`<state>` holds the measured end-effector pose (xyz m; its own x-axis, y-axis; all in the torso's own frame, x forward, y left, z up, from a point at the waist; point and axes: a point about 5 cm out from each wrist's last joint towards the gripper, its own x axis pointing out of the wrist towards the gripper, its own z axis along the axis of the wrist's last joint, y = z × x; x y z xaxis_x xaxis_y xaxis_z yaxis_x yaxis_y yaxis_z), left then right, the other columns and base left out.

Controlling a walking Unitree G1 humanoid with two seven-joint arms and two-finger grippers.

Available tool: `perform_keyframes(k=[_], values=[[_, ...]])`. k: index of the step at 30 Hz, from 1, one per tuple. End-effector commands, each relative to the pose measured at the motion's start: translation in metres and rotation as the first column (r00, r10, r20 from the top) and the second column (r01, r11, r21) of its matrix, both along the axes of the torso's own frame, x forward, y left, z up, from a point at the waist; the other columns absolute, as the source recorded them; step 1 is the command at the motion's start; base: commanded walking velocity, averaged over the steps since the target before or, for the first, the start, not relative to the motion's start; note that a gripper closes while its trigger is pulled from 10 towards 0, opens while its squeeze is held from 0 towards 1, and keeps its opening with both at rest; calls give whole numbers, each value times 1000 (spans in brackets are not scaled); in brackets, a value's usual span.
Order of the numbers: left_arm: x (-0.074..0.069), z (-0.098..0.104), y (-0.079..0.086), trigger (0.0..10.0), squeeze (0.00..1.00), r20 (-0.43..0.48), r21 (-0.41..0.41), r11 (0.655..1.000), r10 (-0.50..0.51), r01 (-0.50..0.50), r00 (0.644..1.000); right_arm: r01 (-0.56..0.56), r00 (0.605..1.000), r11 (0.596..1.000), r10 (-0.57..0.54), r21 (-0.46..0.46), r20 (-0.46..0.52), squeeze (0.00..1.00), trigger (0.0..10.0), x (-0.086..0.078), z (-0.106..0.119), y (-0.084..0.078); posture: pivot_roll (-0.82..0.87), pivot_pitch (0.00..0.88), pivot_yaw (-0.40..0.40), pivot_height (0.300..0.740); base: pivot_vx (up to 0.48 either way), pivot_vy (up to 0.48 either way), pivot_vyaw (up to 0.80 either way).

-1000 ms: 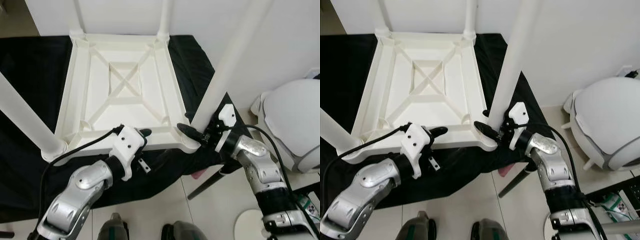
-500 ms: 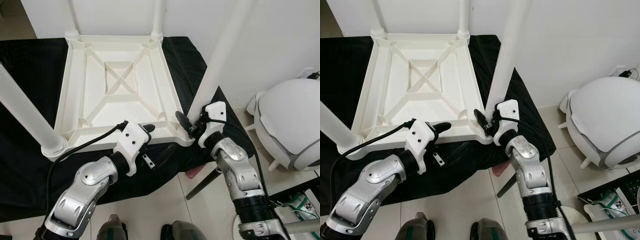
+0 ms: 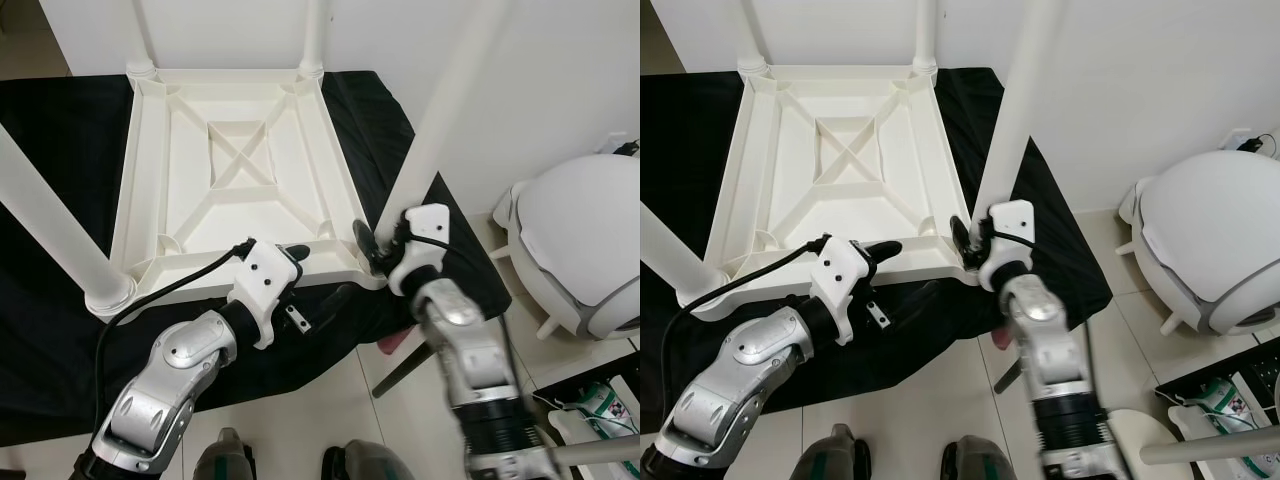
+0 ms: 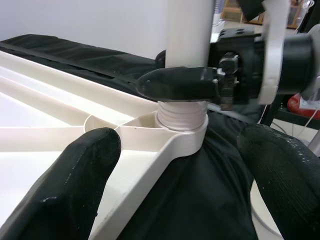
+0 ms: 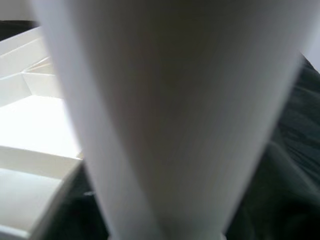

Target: Building children table

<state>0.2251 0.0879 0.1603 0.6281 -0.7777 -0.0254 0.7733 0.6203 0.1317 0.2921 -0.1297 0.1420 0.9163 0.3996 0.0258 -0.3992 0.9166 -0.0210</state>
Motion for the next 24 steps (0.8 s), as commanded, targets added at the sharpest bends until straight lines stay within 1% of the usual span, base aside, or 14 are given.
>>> perform_keyframes(k=[1, 2, 3, 5, 7, 8, 12, 14, 15, 16, 17, 18, 19, 24], values=[[3, 1, 2, 10000, 0, 15, 3, 999, 33, -33, 999, -60, 998, 998, 60, -7, 7, 1000, 10000, 1, 2, -6, -10, 41, -54, 740, 0, 0, 0], [4, 2, 2, 10000, 0, 16, 0, 999, 34, -34, 999, -88, 996, 996, 88, -16, 6, 1000, 10000, 1, 3, -9, -10, 41, -54, 740, 0, 0, 0], [5, 3, 2, 10000, 0, 22, -1, 999, 35, -35, 999, -189, 982, 982, 189, -26, -5, 1000, 10000, -2, 4, -13, -8, 40, -56, 740, 0, 0, 0], [5, 4, 1, 10000, 0, 28, 0, 999, 36, -36, 999, -323, 946, 945, 322, -45, -23, 1000, 10000, -4, 4, -19, -8, 39, -57, 740, 0, 0, 0], [5, 4, 1, 10000, 0, 30, 1, 999, 35, -35, 999, -359, 933, 932, 358, -53, -30, 1000, 10000, -5, 4, -21, -8, 39, -57, 740, 0, 0, 0], [5, 4, 1, 10000, 0, 29, -2, 999, 35, -35, 999, -382, 924, 922, 381, -66, -31, 0, 10000, -3, 5, -22, -7, 35, -56, 740, 0, 0, 0], [6, 5, 0, 10000, 0, 35, -2, 999, 35, -35, 999, -419, 907, 901, 420, -108, -21, 0, 10000, 3, 8, -23, -3, 30, -57, 740, 0, 0, 0], [6, 6, -1, 10000, 0, 31, -4, 1000, 26, -26, 999, -445, 894, 885, 448, -137, -6, 0, 10000, 11, 11, -21, -2, 21, -56, 740, 0, 0, 0], [7, 6, -2, 10000, 0, 28, -8, 1000, 22, -22, 999, -451, 890, 881, 455, -143, -5, 0, 9098, 14, 12, -20, -2, 21, -56, 740, 0, 0, 0], [7, 6, -2, 10000, 0, 28, -9, 1000, 21, -21, 999, -462, 885, 874, 466, -150, -6, 0, 3098, 17, 12, -20, -2, 17, -54, 740, 0, 0, 0], [7, 6, -3, 10000, 0, 29, -11, 1000, 20, -20, 999, -469, 881, 869, 473, -155, -9, 0, 2314, 19, 12, -19, -2, 17, -54, 740, 0, 0, 0], [7, 6, -3, 10000, 0, 29, -11, 1000, 20, -20, 999, -469, 881, 869, 473, -155, -9, 0, 2314, 19, 12, -19, -2, 17, -54, 740, 0, 0, 0], [7, 6, -3, 10000, 0, 29, -11, 1000, 19, -19, 999, -473, 878, 866, 478, -163, -8, 0, 0, 20, 11, -19, -3, 15, -54, 740, 0, 0, 0], [7, 7, -4, 10000, 0, 32, -12, 1000, 15, -15, 999, -505, 861, 845, 508, -176, -32, 0, 0, 22, 5, -19, -1, 11, -55, 740, 0, 0, 0]])
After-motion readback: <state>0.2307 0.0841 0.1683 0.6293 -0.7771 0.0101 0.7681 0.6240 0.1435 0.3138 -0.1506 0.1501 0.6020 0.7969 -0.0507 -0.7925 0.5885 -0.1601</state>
